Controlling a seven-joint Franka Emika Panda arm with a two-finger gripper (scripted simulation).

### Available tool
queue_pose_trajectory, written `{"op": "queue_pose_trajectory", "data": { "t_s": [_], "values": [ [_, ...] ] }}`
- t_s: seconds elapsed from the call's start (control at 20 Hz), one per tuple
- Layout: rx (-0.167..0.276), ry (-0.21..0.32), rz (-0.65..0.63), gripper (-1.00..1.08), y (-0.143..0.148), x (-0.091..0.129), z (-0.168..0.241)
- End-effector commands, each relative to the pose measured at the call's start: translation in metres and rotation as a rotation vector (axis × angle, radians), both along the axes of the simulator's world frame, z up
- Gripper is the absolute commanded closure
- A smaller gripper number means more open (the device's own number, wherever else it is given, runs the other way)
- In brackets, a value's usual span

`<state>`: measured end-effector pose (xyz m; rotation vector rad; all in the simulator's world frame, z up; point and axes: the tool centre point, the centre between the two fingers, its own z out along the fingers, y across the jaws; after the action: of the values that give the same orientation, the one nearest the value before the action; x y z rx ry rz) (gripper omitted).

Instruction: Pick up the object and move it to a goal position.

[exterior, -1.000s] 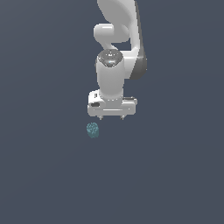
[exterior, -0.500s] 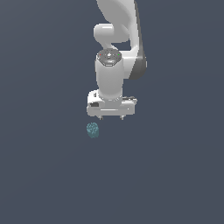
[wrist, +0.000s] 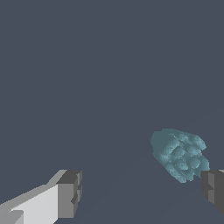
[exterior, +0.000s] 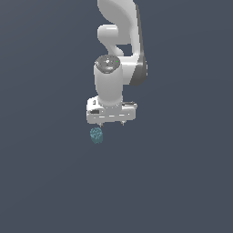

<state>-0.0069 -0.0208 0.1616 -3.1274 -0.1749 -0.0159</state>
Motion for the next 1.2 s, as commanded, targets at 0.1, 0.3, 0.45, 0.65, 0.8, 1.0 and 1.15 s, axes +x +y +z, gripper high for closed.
{"op": "queue_pose_trajectory", "data": {
  "t_s": [0.1,0.3,0.45,0.65,0.8,1.0,1.15],
  "values": [
    [-0.004,0.001,0.069,-0.92,-0.015,0.000,-0.009],
    [-0.007,0.003,0.147,-0.92,-0.031,-0.001,-0.019],
    [-0.009,0.004,0.209,-0.92,-0.044,-0.001,-0.028],
    [-0.010,0.005,0.284,-0.92,-0.059,-0.003,-0.037],
    [-0.011,0.006,0.329,-0.92,-0.068,-0.004,-0.043],
    [-0.012,0.007,0.376,-0.92,-0.077,-0.006,-0.049],
    [-0.012,0.007,0.399,-0.92,-0.082,-0.006,-0.052]
  ]
}}
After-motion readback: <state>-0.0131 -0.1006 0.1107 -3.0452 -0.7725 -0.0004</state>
